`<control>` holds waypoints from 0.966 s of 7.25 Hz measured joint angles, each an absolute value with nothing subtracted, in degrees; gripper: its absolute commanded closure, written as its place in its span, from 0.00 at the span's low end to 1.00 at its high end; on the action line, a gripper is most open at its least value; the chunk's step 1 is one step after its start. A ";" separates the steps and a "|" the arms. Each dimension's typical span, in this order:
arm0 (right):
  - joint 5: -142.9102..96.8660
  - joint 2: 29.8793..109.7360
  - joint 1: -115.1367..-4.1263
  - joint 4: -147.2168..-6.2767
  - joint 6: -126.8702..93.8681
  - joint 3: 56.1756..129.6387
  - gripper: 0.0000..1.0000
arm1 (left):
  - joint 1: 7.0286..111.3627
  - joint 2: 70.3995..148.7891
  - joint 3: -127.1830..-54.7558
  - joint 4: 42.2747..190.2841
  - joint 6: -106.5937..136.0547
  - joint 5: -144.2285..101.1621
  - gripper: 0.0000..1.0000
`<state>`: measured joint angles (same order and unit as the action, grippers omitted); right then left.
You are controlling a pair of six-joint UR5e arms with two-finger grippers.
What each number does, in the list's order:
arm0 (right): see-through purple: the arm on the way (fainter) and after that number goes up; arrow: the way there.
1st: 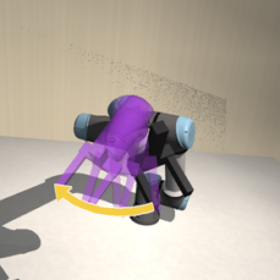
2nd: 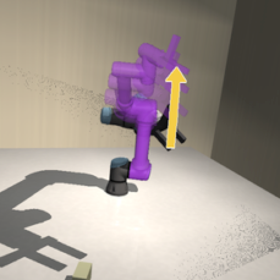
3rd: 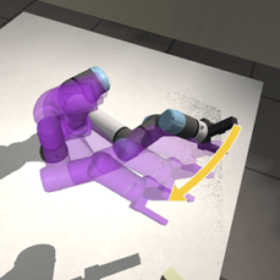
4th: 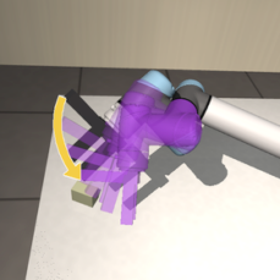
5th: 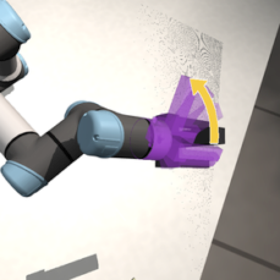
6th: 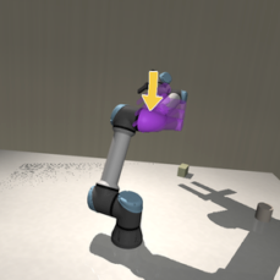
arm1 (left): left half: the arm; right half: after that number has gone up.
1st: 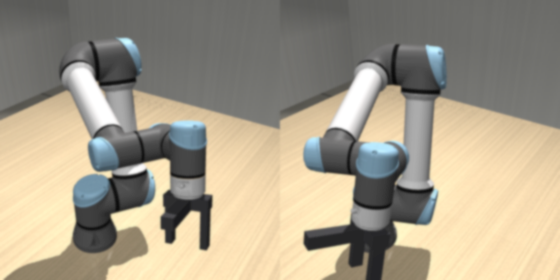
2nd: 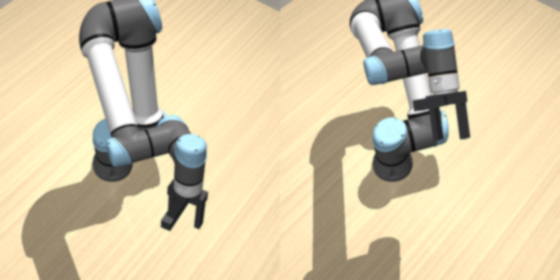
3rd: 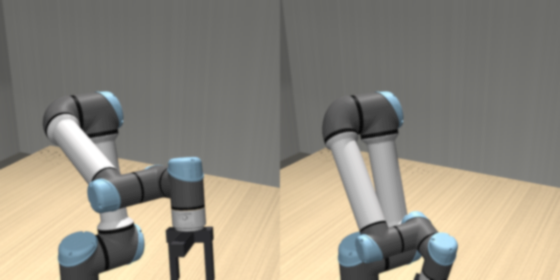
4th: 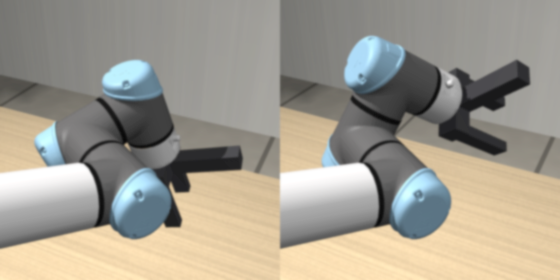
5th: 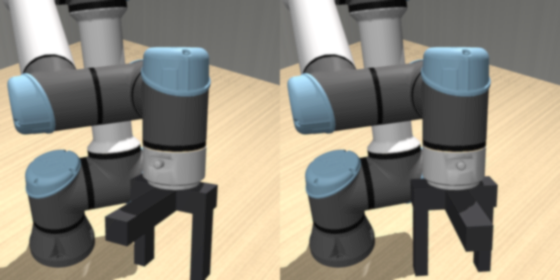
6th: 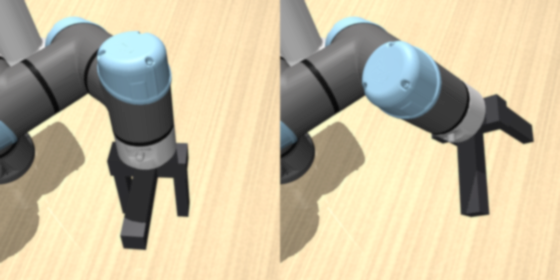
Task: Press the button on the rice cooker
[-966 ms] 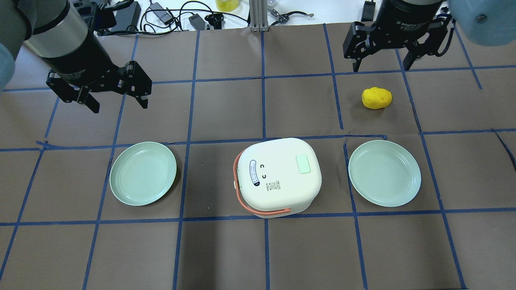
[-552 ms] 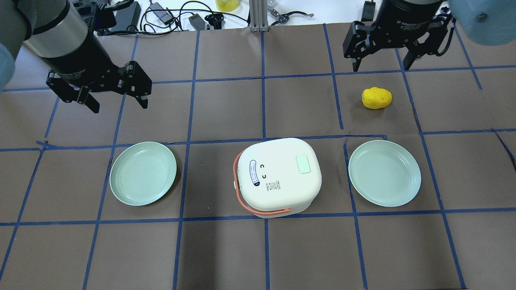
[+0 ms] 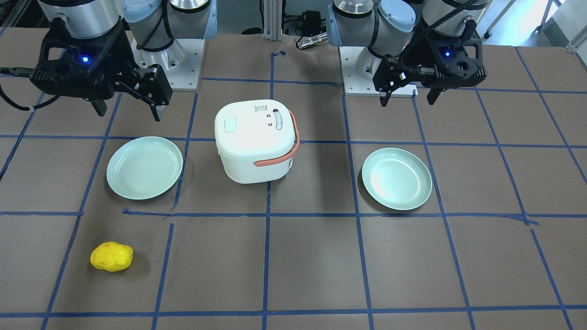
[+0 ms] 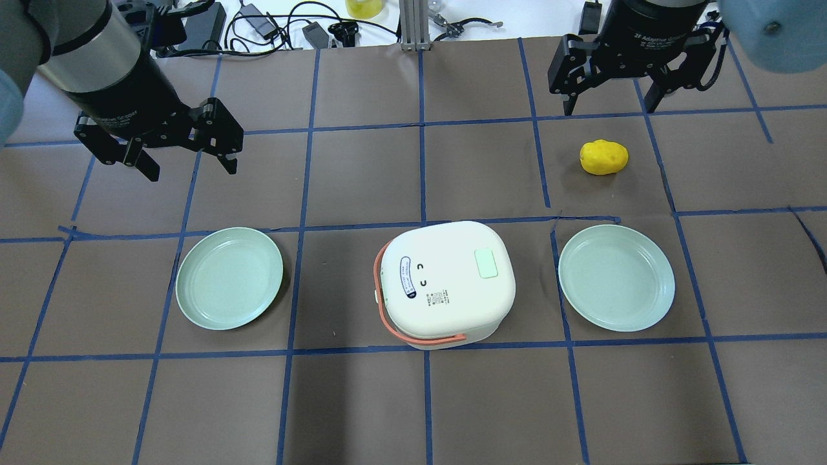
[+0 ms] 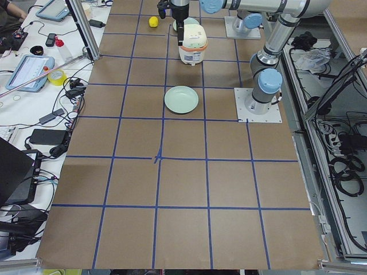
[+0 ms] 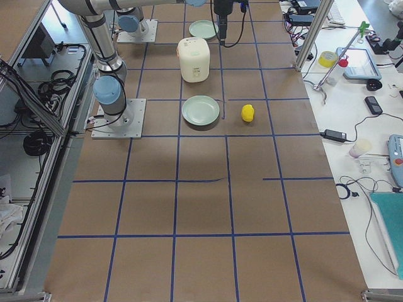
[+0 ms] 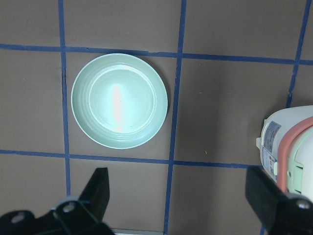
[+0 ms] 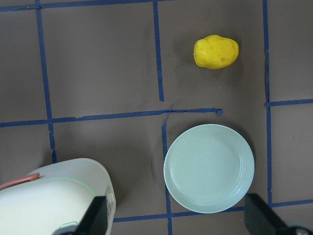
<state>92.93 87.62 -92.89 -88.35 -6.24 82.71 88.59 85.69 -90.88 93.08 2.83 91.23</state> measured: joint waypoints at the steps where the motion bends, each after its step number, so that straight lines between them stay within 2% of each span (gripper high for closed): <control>1: 93.01 87.62 -92.89 -88.31 -6.24 82.71 0.00 | 88.60 85.69 -90.88 93.08 2.85 91.23 0.00; 3: 93.07 87.63 -92.90 -88.31 -6.24 82.71 0.00 | 88.59 85.69 -90.88 93.07 2.82 91.23 0.00; 4: 93.07 87.63 -92.98 -88.31 -6.24 82.78 0.09 | 88.59 85.69 -90.88 93.08 2.82 91.23 0.00; 5: 93.06 87.71 -93.12 -88.27 -6.30 83.10 0.30 | 88.60 85.69 -90.88 93.08 2.83 91.23 0.00; 6: 92.89 87.84 -93.31 -88.25 -6.47 83.70 0.66 | 88.59 85.69 -90.88 93.08 2.85 91.23 0.00; 7: 92.49 88.18 -93.60 -88.25 -6.70 84.61 0.92 | 88.59 85.69 -90.88 93.08 2.83 91.23 0.00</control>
